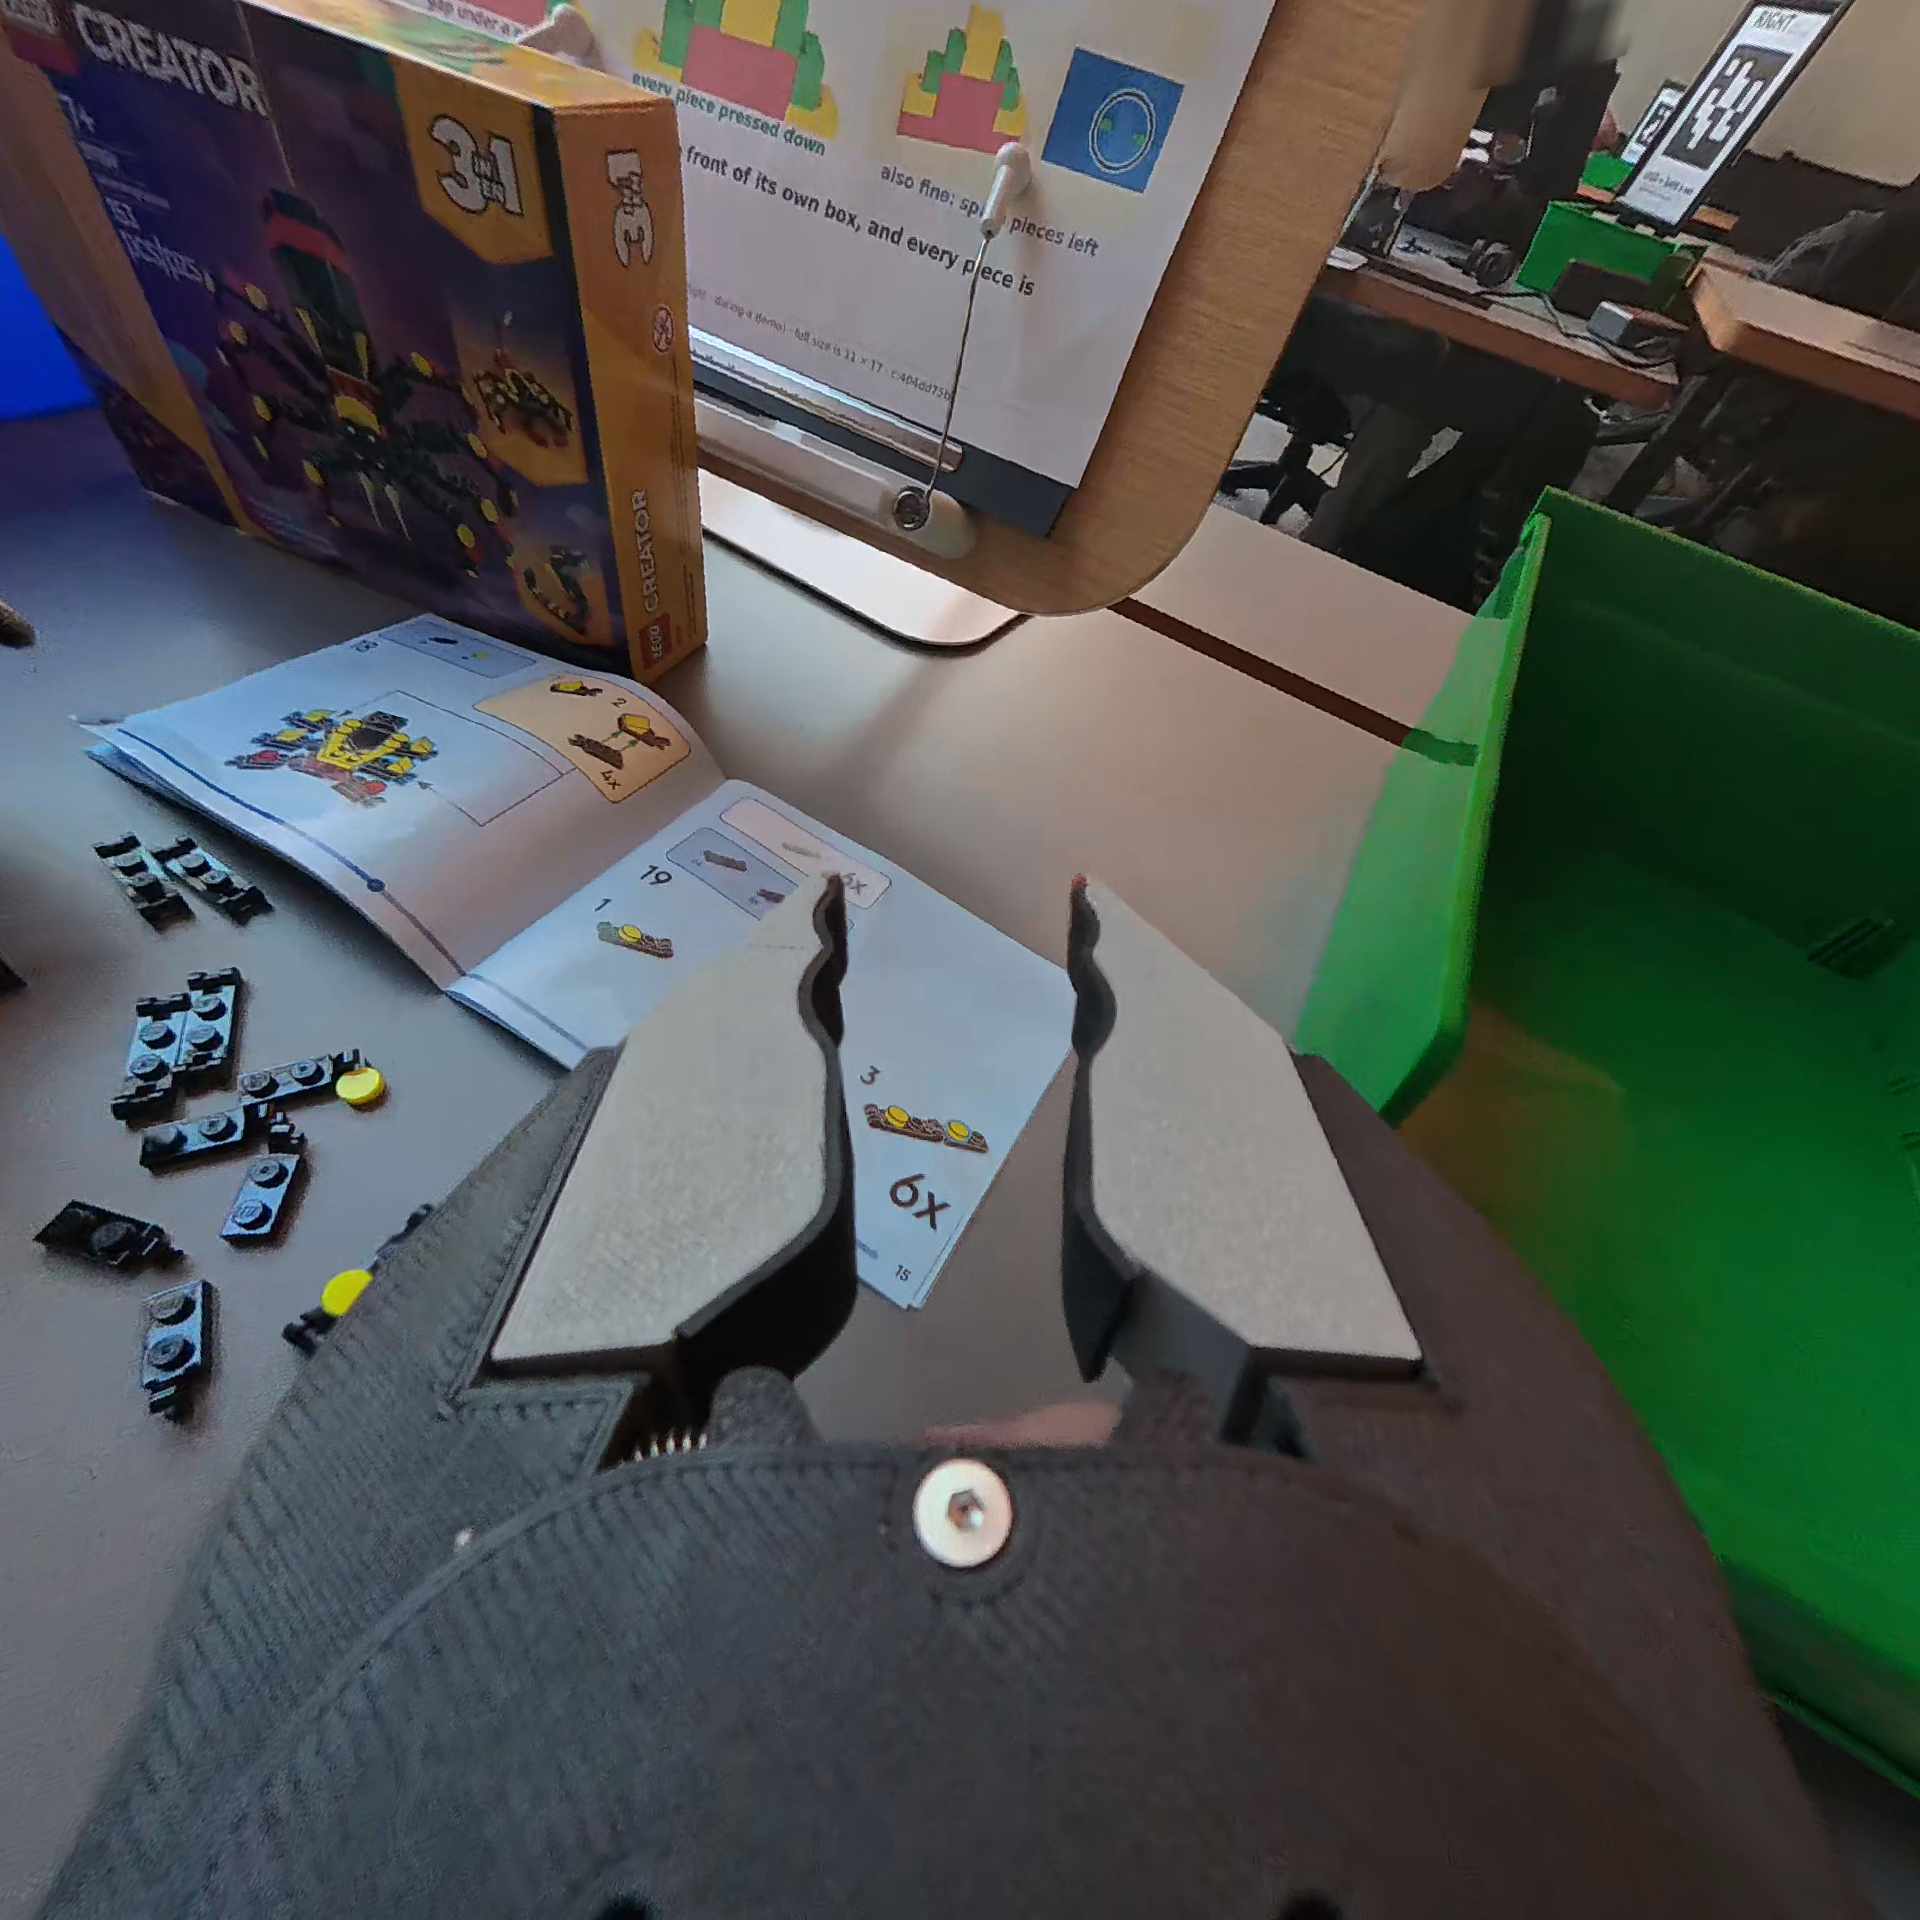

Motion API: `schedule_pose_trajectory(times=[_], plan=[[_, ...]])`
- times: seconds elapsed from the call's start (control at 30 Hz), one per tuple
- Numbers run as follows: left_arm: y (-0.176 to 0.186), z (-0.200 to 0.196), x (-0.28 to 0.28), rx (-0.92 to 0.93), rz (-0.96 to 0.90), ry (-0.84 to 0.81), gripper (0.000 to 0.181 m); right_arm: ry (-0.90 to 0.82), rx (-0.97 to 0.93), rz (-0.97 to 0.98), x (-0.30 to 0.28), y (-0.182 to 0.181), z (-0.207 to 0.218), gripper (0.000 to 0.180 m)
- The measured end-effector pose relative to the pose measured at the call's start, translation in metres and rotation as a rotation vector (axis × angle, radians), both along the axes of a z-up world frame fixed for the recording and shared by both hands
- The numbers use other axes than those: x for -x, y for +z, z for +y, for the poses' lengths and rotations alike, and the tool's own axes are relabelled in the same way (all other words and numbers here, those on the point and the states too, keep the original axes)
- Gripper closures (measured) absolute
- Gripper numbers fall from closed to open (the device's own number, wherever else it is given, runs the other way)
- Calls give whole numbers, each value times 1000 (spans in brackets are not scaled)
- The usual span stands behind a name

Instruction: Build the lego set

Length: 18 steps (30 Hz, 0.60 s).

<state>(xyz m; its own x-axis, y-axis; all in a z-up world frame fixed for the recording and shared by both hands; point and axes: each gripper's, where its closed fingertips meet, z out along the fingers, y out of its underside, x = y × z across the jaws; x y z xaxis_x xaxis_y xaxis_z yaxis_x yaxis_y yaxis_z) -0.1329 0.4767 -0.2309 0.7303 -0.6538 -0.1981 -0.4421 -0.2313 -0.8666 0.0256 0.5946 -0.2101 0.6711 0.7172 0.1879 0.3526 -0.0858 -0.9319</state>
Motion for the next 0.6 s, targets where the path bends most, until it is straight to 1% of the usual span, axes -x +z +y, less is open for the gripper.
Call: schedule_pose_trajectory(times=[0.03, 0.17, 0.33, 0.43, 0.6], plan=[[2, 0, 1, -18, 5, 8, 158, -6, -1, -13, -1, -2, -1, 141], [3, 1, 4, -36, 19, 40, 157, -40, -10, -39, -8, -4, -5, 141], [9, 10, 13, -62, -11, 114, 173, -162, -65, -61, -26, 3, -1, 137], [9, 12, 14, -69, -7, 129, 177, -232, -118, -82, -35, 9, 4, 137], [6, 11, 12, -76, 35, 123, 176, -240, -116, -81, -36, 9, 6, 137]])
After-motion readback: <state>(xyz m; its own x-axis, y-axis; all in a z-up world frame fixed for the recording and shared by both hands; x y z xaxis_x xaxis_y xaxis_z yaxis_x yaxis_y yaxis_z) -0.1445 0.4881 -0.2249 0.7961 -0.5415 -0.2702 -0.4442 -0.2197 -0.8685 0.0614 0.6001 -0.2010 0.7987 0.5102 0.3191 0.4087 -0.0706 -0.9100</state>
